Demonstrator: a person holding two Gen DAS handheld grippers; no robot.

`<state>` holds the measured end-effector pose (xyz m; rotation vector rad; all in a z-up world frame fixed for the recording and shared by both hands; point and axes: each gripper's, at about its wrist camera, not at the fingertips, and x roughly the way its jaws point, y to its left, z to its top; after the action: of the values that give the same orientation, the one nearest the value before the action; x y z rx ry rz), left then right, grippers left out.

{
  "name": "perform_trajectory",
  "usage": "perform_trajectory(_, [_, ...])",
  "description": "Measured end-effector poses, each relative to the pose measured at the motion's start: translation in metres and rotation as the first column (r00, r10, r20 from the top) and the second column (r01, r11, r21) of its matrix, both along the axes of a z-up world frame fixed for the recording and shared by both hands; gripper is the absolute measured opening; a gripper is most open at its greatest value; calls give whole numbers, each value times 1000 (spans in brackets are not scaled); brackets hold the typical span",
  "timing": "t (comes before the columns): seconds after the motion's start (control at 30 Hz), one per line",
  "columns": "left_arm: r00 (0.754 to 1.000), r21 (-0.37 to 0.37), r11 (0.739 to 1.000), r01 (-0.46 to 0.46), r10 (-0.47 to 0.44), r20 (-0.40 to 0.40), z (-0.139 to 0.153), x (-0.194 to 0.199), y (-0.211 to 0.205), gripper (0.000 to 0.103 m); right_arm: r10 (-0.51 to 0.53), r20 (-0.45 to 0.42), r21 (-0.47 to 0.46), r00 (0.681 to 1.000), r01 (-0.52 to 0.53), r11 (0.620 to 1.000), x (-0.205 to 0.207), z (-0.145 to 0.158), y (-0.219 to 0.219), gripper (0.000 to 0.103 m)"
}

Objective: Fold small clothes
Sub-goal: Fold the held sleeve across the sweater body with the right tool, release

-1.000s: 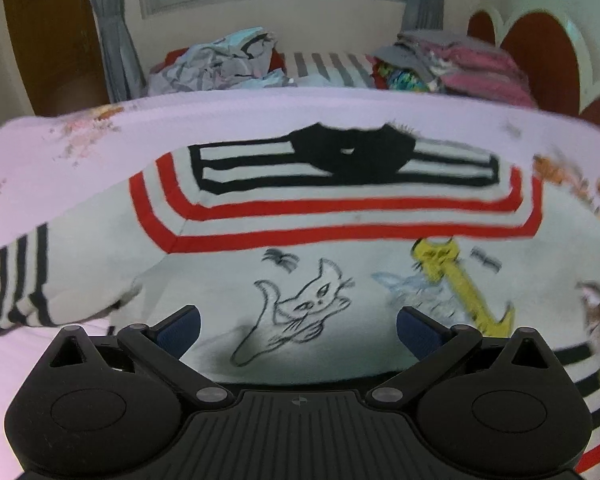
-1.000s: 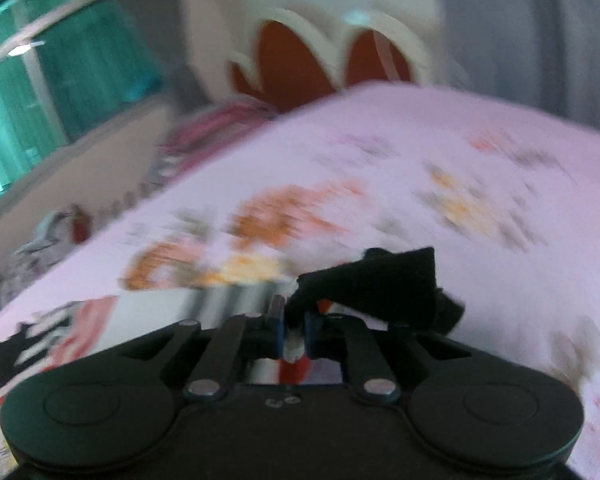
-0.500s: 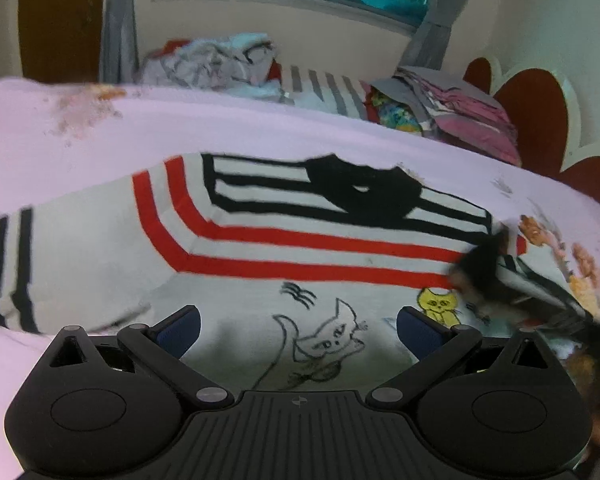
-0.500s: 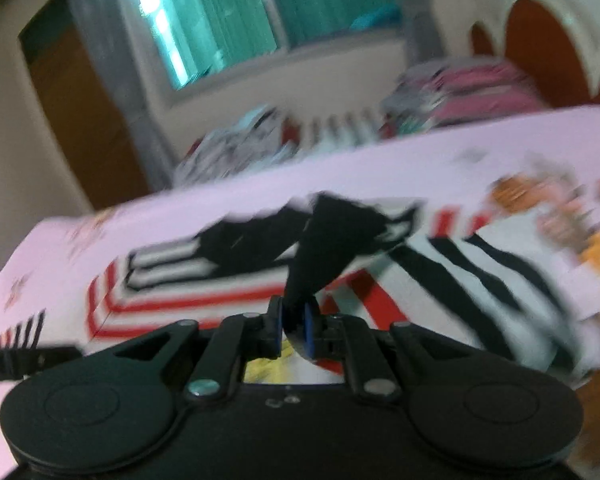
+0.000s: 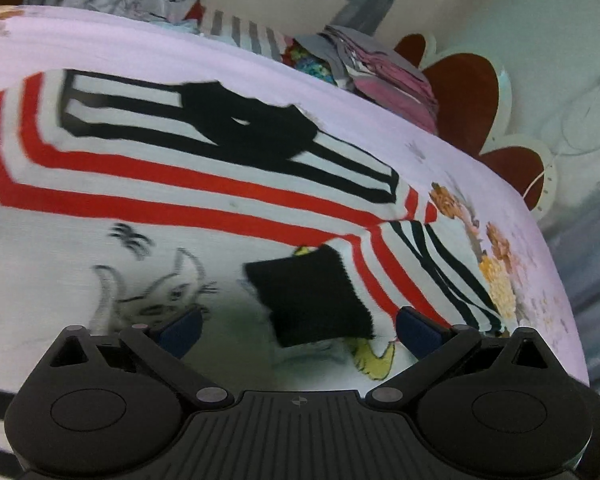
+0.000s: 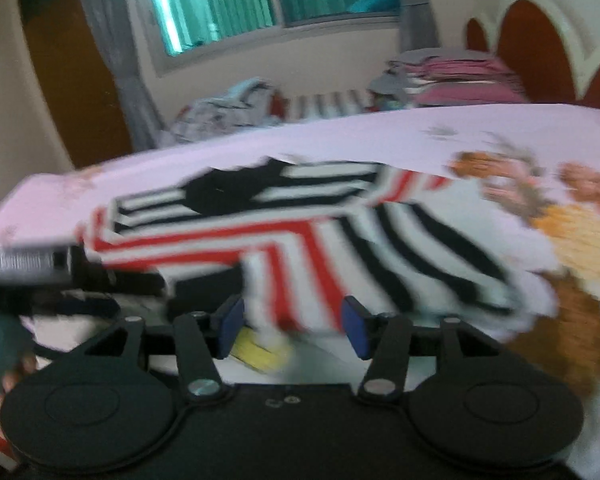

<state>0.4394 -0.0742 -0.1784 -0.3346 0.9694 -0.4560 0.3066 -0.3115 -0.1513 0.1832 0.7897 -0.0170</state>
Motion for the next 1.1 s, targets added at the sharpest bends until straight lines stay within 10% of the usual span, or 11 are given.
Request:
perform_trajectory(0.07, [999, -30, 999, 24, -25, -29, -9, 5, -9, 66, -46, -18, -24, 999, 46, 999, -12, -5, -14, 53])
perform_trajectory(0.23, [1000, -20, 1000, 10, -11, -12, -16, 8, -25, 56, -172, -43, -42, 984, 170, 985, -20, -20, -40, 53])
perform_trajectory(0.3, [1000, -42, 999, 14, -14, -13, -17, 12, -24, 15, -196, -50, -55, 979, 194, 980, -18, -25, -45, 53])
perform_trajectory(0.33, [1000, -61, 998, 4, -4, -14, -18, 14, -22, 10, -206, -51, -55, 977, 204, 978, -15, -27, -47, 53])
perform_trajectory(0.77, [962, -146, 978, -149, 177, 207, 50, 29, 51, 5, -219, -53, 47, 974, 221, 974, 24, -39, -50, 53])
perform_trajectory(1.1, [950, 24, 952, -306, 304, 65, -23, 39, 104, 5, -162, -49, -18, 986, 161, 987, 36, -42, -41, 18])
